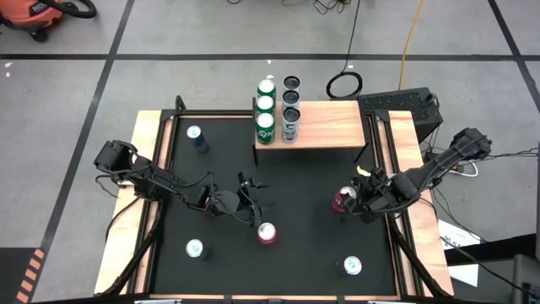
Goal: Place canned beverage on shelf
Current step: Put the right orange soda can on the shelf
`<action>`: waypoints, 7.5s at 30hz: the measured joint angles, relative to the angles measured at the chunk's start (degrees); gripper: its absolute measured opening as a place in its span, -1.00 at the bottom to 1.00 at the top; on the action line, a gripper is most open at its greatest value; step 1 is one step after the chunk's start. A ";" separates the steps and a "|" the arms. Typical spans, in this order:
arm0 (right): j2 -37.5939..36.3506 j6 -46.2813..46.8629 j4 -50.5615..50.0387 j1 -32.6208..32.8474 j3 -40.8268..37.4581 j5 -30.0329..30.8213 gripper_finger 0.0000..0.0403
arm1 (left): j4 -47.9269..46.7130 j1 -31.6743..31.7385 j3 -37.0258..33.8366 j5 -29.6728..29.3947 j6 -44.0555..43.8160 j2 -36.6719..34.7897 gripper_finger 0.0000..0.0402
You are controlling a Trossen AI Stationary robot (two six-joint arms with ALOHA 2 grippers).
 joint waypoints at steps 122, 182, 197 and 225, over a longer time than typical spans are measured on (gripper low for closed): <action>35.61 -97.90 12.47 -74.75 47.41 -43.78 0.62 | -4.14 -0.50 0.00 -3.68 -11.06 2.36 0.40; 22.73 -88.29 28.08 -72.46 30.14 -33.27 0.68 | -8.66 0.04 0.02 -7.35 -15.19 2.36 0.40; 22.88 -95.28 28.24 -72.87 30.14 -37.59 0.68 | -8.66 0.04 0.02 -7.35 -15.28 2.36 0.40; 22.88 -100.87 29.32 -75.76 30.14 -41.11 0.36 | -8.66 0.04 0.02 -7.35 -15.35 2.36 0.40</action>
